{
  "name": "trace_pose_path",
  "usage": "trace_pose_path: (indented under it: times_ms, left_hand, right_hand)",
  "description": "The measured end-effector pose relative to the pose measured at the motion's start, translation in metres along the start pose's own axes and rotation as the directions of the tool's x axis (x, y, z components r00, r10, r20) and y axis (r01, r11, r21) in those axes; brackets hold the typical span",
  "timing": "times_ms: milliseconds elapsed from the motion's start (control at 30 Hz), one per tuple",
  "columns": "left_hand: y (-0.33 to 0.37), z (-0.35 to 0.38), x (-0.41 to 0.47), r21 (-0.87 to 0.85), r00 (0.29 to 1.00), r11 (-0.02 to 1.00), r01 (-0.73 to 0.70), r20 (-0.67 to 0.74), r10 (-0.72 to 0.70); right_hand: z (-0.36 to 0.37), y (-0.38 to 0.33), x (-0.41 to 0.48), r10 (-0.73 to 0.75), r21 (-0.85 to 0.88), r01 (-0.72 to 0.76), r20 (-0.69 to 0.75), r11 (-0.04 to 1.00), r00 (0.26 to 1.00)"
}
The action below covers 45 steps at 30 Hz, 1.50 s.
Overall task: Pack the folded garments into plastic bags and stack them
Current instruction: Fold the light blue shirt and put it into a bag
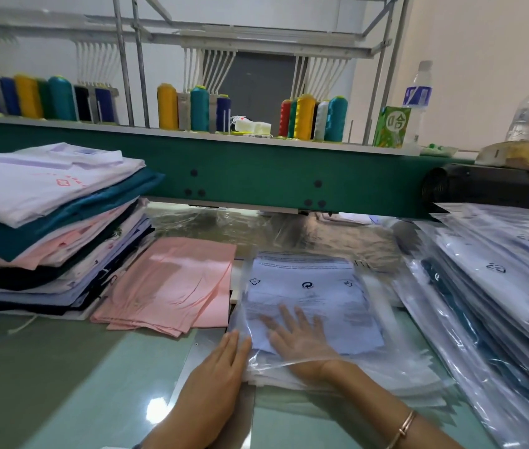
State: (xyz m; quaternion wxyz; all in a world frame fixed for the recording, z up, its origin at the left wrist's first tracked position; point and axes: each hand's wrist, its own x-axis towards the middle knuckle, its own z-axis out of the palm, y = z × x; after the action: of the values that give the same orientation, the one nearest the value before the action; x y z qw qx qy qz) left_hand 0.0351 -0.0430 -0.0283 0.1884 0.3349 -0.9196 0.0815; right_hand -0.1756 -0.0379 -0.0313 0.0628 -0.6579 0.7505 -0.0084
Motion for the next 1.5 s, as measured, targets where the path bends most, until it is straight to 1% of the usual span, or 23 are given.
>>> trace_pose_path:
  times_ms: [133, 167, 233, 300, 333, 400, 433, 467, 500, 533, 567, 600, 633, 667, 700, 767, 833, 900, 1000, 1067, 1133, 1367, 1500]
  left_hand:
    - [-0.006, -0.013, 0.003, -0.084, 0.995, 0.995, -0.047, 0.081, 0.054]
    - [-0.011, -0.014, 0.007, -0.128, 0.995, 0.991, -0.040, 0.086, 0.051]
    - [-0.014, -0.019, 0.021, -0.174, 1.000, 0.985, -0.008, 0.005, 0.009]
    - [-0.018, -0.021, 0.044, -0.226, 0.993, 0.973, 0.040, -0.103, -0.065]
    - [-0.022, -0.022, 0.058, -0.267, 0.986, 0.961, 0.072, -0.124, -0.108]
    - [-0.030, -0.019, 0.091, -0.323, 0.980, 0.936, 0.139, -0.092, -0.177]
    - [-0.040, -0.011, 0.104, -0.337, 0.978, 0.925, 0.175, -0.049, -0.203]
    - [-0.031, -0.005, 0.127, -0.347, 0.971, 0.912, 0.219, -0.011, -0.238]
    - [-0.023, 0.003, 0.149, -0.307, 0.960, 0.911, 0.276, 0.046, -0.276]
    - [-0.011, 0.009, 0.173, -0.222, 0.941, 0.915, 0.337, 0.093, -0.325]
    - [0.000, 0.009, 0.185, -0.158, 0.902, 0.893, 0.421, 0.182, -0.393]
    - [0.008, 0.016, 0.200, -0.097, 0.854, 0.855, 0.509, 0.179, -0.488]
    - [0.009, 0.025, 0.213, -0.116, 0.878, 0.872, 0.476, 0.110, -0.465]
    - [0.007, 0.038, 0.233, -0.185, 0.917, 0.898, 0.399, 0.066, -0.394]
    - [0.006, 0.045, 0.243, -0.229, 0.953, 0.925, 0.302, 0.073, -0.293]
    - [0.002, 0.053, 0.244, -0.229, 0.964, 0.937, 0.264, 0.090, -0.250]
    - [0.019, 0.071, 0.250, -0.237, 0.958, 0.931, 0.278, 0.138, -0.252]
    - [0.027, 0.083, 0.246, -0.169, 0.967, 0.959, 0.227, 0.158, -0.201]
    - [0.013, 0.101, 0.245, -0.117, 0.967, 0.975, 0.188, 0.195, -0.163]
    - [0.009, 0.099, 0.243, -0.173, 0.960, 0.953, 0.247, 0.180, -0.216]
    - [0.002, 0.098, 0.242, -0.175, 0.943, 0.937, 0.303, 0.197, -0.268]
    - [-0.018, 0.087, 0.229, -0.187, 0.907, 0.895, 0.405, 0.207, -0.367]
    - [-0.025, 0.082, 0.219, -0.181, 0.893, 0.879, 0.442, 0.187, -0.410]
  right_hand:
    - [-0.012, -0.020, -0.019, 0.082, -0.115, -0.070, 0.096, 0.991, 0.992]
    - [-0.017, -0.026, -0.029, 0.035, -0.101, -0.020, 0.151, 0.995, 0.988]
    - [-0.035, -0.035, -0.051, -0.166, 0.017, 0.168, 0.290, 0.986, 0.943]
    - [-0.067, -0.037, -0.069, -0.358, 0.157, 0.322, 0.392, 0.934, 0.847]
    - [-0.084, -0.036, -0.072, -0.422, 0.236, 0.351, 0.443, 0.906, 0.791]
    - [-0.111, -0.032, -0.067, -0.557, 0.495, 0.305, 0.514, 0.813, 0.652]
    - [-0.123, -0.029, -0.060, -0.649, 0.651, 0.249, 0.493, 0.717, 0.580]
    - [-0.131, -0.024, -0.051, -0.727, 0.781, 0.192, 0.419, 0.594, 0.544]
    - [-0.136, -0.018, -0.037, -0.760, 0.873, 0.139, 0.317, 0.468, 0.568]
    - [-0.138, -0.011, -0.019, -0.737, 0.932, 0.105, 0.203, 0.348, 0.645]
    - [-0.140, -0.005, 0.002, -0.653, 0.968, 0.095, 0.083, 0.233, 0.752]
    - [-0.141, 0.000, 0.024, -0.506, 0.984, 0.109, -0.022, 0.143, 0.862]
    - [-0.141, 0.005, 0.047, -0.309, 0.987, 0.132, -0.097, 0.095, 0.946]
    - [-0.140, 0.012, 0.070, -0.099, 0.983, 0.150, -0.140, 0.102, 0.985]
    - [-0.136, 0.020, 0.089, 0.077, 0.976, 0.157, -0.171, 0.152, 0.982]
    - [-0.120, 0.035, 0.116, 0.276, 0.937, 0.107, -0.206, 0.334, 0.939]
    - [-0.098, 0.047, 0.129, 0.298, 0.817, 0.003, -0.214, 0.576, 0.930]
    - [-0.071, 0.061, 0.137, 0.308, 0.606, -0.125, -0.208, 0.785, 0.928]
    - [-0.046, 0.079, 0.138, 0.326, 0.287, -0.267, -0.182, 0.920, 0.928]
    - [-0.038, 0.092, 0.132, 0.264, 0.083, -0.253, -0.196, 0.964, 0.944]
    - [-0.036, 0.104, 0.125, 0.239, -0.022, -0.249, -0.208, 0.968, 0.948]
    - [-0.045, 0.133, 0.109, 0.344, 0.015, -0.355, -0.288, 0.935, 0.894]
    - [-0.049, 0.135, 0.094, 0.494, 0.106, -0.488, -0.332, 0.866, 0.804]
